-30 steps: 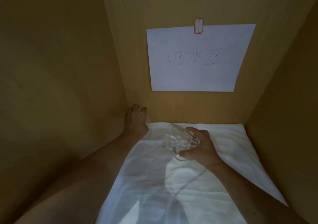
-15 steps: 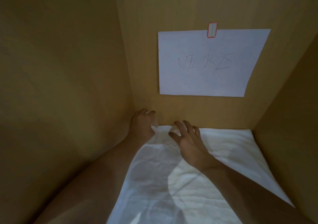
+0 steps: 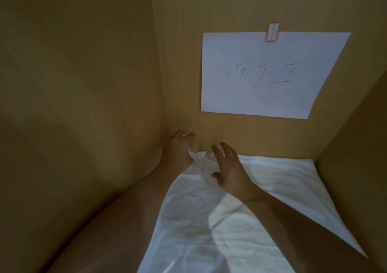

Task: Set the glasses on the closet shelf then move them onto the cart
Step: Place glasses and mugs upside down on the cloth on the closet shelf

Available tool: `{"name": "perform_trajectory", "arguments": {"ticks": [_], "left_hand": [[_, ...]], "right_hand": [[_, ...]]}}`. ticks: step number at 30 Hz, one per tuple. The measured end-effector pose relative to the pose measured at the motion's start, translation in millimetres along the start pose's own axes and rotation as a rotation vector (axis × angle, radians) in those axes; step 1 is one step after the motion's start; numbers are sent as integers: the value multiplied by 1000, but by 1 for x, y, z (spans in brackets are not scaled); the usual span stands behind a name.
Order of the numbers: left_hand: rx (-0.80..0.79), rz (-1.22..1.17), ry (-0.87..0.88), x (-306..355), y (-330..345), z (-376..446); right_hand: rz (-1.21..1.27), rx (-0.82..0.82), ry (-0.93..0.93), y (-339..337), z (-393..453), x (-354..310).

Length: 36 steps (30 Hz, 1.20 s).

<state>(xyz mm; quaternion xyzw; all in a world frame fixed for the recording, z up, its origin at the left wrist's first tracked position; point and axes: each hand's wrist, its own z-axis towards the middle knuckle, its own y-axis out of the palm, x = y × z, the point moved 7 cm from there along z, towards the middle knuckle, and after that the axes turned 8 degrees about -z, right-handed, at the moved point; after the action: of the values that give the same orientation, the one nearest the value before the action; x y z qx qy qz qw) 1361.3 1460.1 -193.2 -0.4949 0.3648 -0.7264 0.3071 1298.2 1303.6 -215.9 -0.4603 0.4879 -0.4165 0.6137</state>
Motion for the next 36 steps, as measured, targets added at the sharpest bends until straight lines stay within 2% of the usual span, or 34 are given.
{"name": "perform_trajectory", "arguments": {"ticks": [14,20,26,36], "left_hand": [[11,49,9,2,2,-3],[-43,138,4,8,3,-6],[-142,273,-47,28,-8,-8],[-84,226,45,68,-10,-55]], "right_hand": [[-25,-25,14,5,26,-4],[-74,-120,91,4,16,3],[-78,-35,161,-13,-12,17],[-94,-33,283,-38,-58,14]]}}
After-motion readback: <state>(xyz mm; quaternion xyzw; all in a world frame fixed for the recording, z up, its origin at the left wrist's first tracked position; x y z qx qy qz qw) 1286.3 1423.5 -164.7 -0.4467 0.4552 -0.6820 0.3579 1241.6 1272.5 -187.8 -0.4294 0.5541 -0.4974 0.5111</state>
